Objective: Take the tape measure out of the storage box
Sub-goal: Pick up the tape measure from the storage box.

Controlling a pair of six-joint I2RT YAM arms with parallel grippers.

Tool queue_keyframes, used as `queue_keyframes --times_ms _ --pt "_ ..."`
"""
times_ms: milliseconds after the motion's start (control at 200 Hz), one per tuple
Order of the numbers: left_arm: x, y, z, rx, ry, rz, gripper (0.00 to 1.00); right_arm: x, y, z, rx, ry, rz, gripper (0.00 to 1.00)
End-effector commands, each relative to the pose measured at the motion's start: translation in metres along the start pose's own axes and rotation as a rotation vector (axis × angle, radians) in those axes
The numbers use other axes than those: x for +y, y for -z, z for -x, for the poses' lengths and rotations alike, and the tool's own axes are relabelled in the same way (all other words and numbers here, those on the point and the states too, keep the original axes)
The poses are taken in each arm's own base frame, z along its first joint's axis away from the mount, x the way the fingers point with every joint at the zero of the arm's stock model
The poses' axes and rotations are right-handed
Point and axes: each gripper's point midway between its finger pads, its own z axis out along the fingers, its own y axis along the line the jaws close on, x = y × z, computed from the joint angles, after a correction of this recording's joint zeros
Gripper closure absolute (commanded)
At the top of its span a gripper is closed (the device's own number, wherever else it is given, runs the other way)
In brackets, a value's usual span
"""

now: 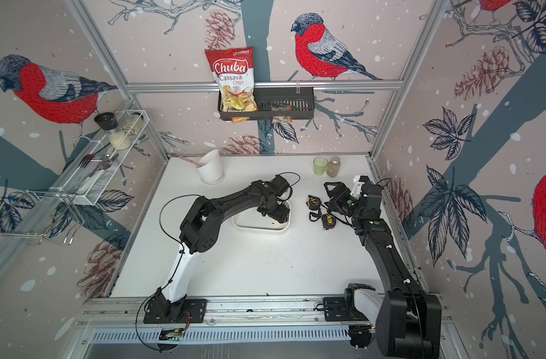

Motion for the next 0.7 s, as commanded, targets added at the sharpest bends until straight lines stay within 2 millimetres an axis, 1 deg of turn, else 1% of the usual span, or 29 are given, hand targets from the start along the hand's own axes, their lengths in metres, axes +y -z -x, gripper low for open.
queue_keyframes --times_ms 0,95,175,255,320,405,460,555,635,695 --pt "0.000 0.002 0.000 -0.012 0.005 0.000 0.27 0.007 -0.001 0.003 -0.009 0.012 0.034 0.20" --pt "0.002 0.005 -0.003 -0.013 0.008 0.009 0.54 0.006 -0.001 0.002 -0.006 0.010 0.036 0.24" --pt "0.004 0.011 -0.004 -0.019 0.012 0.015 0.79 0.005 -0.003 0.000 0.002 0.008 0.037 0.26" --pt "0.005 0.020 -0.003 -0.035 0.016 0.019 1.00 0.004 -0.004 -0.002 0.012 0.008 0.041 0.27" --pt "0.007 0.034 -0.002 -0.053 0.024 0.029 1.00 0.003 -0.005 -0.005 0.029 0.010 0.040 0.27" --pt "0.008 0.057 0.002 -0.087 0.030 0.036 1.00 0.002 -0.008 -0.014 0.070 0.019 0.040 0.27" --pt "0.009 0.073 0.004 -0.107 0.033 0.042 1.00 0.001 -0.012 -0.022 0.111 0.019 0.046 0.27" --pt "0.011 0.102 0.007 -0.133 0.030 0.050 1.00 0.004 -0.021 -0.044 0.206 0.018 0.071 0.27" --pt "0.010 0.127 0.010 -0.157 0.025 0.038 1.00 0.014 -0.029 -0.065 0.295 0.025 0.111 0.25" --pt "0.007 0.143 0.013 -0.177 0.019 0.019 1.00 0.030 -0.032 -0.081 0.360 0.040 0.164 0.21"
